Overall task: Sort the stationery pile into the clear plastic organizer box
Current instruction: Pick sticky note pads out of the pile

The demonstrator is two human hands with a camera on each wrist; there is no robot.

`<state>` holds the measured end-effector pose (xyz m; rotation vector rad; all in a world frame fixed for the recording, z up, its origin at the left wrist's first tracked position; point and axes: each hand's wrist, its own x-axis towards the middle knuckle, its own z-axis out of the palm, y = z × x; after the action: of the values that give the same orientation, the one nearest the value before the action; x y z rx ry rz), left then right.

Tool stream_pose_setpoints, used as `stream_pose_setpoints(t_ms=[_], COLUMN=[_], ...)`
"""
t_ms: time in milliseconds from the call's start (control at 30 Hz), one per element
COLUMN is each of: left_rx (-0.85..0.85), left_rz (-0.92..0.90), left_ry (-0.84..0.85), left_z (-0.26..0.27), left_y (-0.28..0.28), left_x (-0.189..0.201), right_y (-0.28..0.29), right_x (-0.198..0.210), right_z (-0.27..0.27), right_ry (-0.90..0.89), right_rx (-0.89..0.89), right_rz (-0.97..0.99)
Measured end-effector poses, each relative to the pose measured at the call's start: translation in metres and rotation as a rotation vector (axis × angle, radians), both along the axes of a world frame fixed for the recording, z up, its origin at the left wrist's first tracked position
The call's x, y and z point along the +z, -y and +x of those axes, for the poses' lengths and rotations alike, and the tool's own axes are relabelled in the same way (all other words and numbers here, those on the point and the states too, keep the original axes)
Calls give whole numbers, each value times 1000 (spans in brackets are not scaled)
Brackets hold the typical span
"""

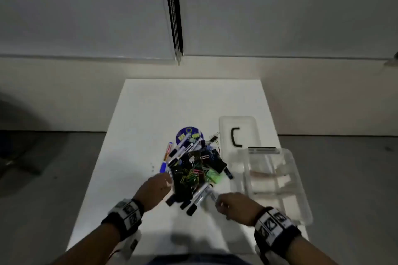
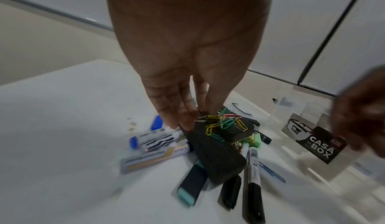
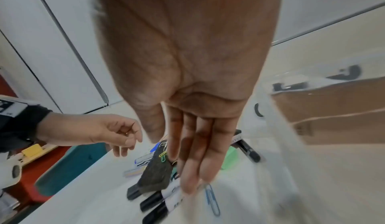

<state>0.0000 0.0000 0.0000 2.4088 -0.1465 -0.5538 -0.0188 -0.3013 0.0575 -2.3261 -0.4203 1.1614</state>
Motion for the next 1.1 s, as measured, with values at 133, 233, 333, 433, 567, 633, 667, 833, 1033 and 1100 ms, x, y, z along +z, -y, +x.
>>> stream_pose_setpoints(t_ms=[133, 233, 333, 433, 567, 633, 667, 833, 1033, 1100], left_rx=[46, 54, 69, 69, 79, 112, 147, 147, 135, 156], left_rz=[196, 279, 333, 320, 278, 198, 95, -228, -334, -358], left_ry=[9, -97, -116, -76, -46, 37, 62, -145, -84, -43], left_z=[36, 43, 50, 53, 61, 64, 66, 68, 66, 66], left_y=[35, 48, 54, 52, 43, 47, 51, 74, 87, 91], left_x=[0, -16, -27, -33, -35, -28, -24, -13, -25, -24], right_y=[-37, -58, -73, -83, -77, -70, -67, -57, -58, -60], right_x=[-23, -49, -71, -86, -89, -84, -79, -67, -59, -56], right_z=[51, 69, 80, 83, 89, 90, 90, 90, 84, 79], right_ry=[203, 132, 9, -20, -39, -57, -47, -211, -561, -660], right_rx=[-242, -447, -538, -594, -612, -578, -564, -754, -1138, -1280], right_rz=[-81, -120, -122, -58, 42, 119, 156, 409, 740, 869])
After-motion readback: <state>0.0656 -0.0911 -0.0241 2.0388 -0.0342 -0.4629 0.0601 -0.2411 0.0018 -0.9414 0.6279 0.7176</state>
